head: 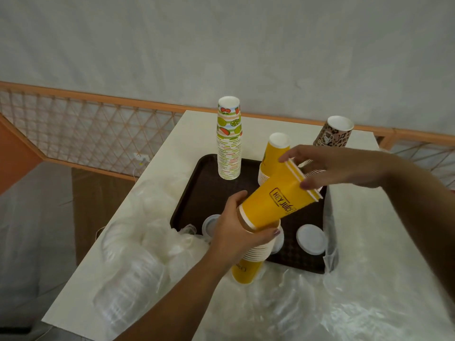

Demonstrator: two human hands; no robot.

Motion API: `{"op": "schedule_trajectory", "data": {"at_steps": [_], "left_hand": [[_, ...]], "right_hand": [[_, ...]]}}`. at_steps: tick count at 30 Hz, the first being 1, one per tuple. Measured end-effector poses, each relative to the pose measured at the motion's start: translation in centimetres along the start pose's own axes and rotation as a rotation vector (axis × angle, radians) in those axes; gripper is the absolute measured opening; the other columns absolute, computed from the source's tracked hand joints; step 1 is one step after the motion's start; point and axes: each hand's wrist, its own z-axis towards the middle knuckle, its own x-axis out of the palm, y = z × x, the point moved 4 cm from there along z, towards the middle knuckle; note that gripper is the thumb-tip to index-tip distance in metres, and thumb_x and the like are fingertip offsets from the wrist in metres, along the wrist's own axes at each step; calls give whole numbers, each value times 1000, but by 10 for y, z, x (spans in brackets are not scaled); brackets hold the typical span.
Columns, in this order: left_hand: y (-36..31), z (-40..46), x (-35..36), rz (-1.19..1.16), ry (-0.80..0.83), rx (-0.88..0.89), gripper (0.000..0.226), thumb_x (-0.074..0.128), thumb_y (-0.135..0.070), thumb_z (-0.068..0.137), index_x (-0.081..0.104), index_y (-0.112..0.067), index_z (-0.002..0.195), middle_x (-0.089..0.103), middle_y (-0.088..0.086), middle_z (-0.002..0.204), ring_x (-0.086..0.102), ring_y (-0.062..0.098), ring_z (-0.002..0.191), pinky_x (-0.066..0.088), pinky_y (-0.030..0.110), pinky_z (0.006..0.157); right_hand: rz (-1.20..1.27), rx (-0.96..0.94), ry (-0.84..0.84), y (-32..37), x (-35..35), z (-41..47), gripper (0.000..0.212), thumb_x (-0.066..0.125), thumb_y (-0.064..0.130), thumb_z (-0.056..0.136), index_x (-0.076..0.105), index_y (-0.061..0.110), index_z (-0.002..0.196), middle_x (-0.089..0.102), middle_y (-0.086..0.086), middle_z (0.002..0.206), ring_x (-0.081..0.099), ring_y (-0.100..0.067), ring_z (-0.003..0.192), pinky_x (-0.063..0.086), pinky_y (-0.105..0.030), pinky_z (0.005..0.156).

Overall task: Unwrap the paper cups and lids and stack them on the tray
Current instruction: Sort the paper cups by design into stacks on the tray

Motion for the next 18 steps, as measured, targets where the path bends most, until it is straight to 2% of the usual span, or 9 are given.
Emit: {"op": "schedule_trajectory", "data": {"at_steps": [4,7,9,11,14,18], "left_hand": [[2,3,-1,-11,-17,-27,88,87,-36,59,35,-36,130,47,-29,106,51,-3,99,41,10,73],[5,6,-2,10,-31,-34,93,87,-40,57,36,-34,135,49,-28,111,51,4,108,47,23,86],[6,7,-3,26,-46,-30,94,87,-39,58,36,-33,136,49,-28,112,49,5,111,47,25,89],[6,9,-3,46,-46,-34,94,87,-38,58,33,-36,135,46,-30,108,47,2,106,43,16,82],[6,10,-2,52,-37,-54,94,87,-38,58,31,-39,134,45,-33,105,45,-7,100,38,9,76],[6,11,-1,30,-21,-66,95,87,-35,59,31,-40,135,46,-32,106,45,-7,101,38,7,73]], "right_hand": [[-161,61,223,-30,8,8,78,79,33,64,38,41,130,43,10,134,49,-13,119,52,-28,89],[-172,62,213,-45,26,24,80,84,18,68,36,39,129,51,15,127,52,-8,114,52,-21,86],[-128,23,95,-44,25,36,74,81,18,70,37,39,126,51,19,122,52,-7,112,49,-16,80],[1,-44,-86,-40,11,50,76,81,22,67,37,37,127,52,18,120,52,-9,114,47,-17,83],[255,-160,-426,-40,-17,76,88,82,30,64,33,28,137,54,5,128,54,-16,117,49,-35,93],[416,-189,-737,-54,-37,108,80,77,19,75,29,19,139,51,-3,133,53,-20,117,46,-40,97]]}}
